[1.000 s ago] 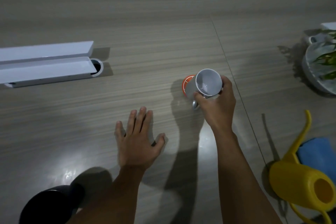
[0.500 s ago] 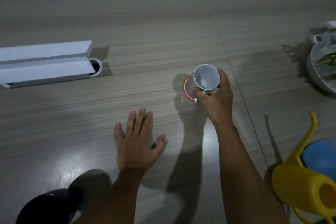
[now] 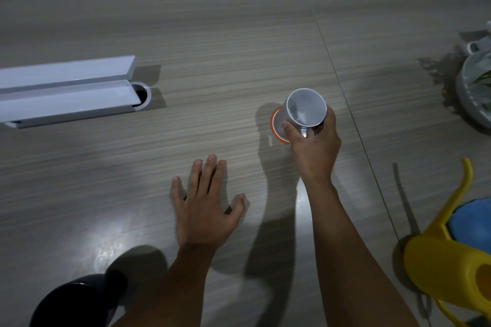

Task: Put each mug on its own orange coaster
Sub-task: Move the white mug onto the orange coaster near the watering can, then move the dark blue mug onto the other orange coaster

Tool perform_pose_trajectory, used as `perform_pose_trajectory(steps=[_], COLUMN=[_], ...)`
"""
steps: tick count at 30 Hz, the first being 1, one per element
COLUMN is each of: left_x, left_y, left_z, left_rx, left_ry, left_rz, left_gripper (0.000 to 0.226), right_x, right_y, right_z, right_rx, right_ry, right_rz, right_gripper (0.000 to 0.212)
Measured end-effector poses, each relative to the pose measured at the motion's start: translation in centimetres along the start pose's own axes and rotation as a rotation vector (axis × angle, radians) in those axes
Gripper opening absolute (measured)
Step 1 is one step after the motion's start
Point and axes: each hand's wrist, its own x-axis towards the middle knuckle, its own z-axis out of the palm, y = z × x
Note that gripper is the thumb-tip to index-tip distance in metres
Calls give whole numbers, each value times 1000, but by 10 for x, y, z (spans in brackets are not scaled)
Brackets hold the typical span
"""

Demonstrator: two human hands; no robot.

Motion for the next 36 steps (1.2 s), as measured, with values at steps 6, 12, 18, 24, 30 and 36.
perform_pose_trajectory(steps=[6, 12, 18, 24, 30, 36], left_x=[-1, 0, 0, -1, -2, -37], left_y=[-1, 0, -2, -3, -1, -13], left_z=[1, 1, 5, 6, 1, -1], left_rx=[8, 0, 7, 11, 27, -56], left_ry=[1, 2, 7, 15, 6, 15], left_rz=[1, 1, -2, 8, 19, 70], left_gripper=[80, 79, 80, 80, 78, 68], right_x=[1, 1, -1, -4, -56, -151], right_y=[1, 2, 2, 1, 3, 20], right_z=[-7, -5, -7, -10, -34, -62], right_rx=[-2, -1, 7, 10, -88, -193], right_ry=[-19, -28, -42, -73, -102, -182], right_rz=[15, 23, 22, 55, 131, 169], right_gripper=[81, 82, 83, 87, 85, 47])
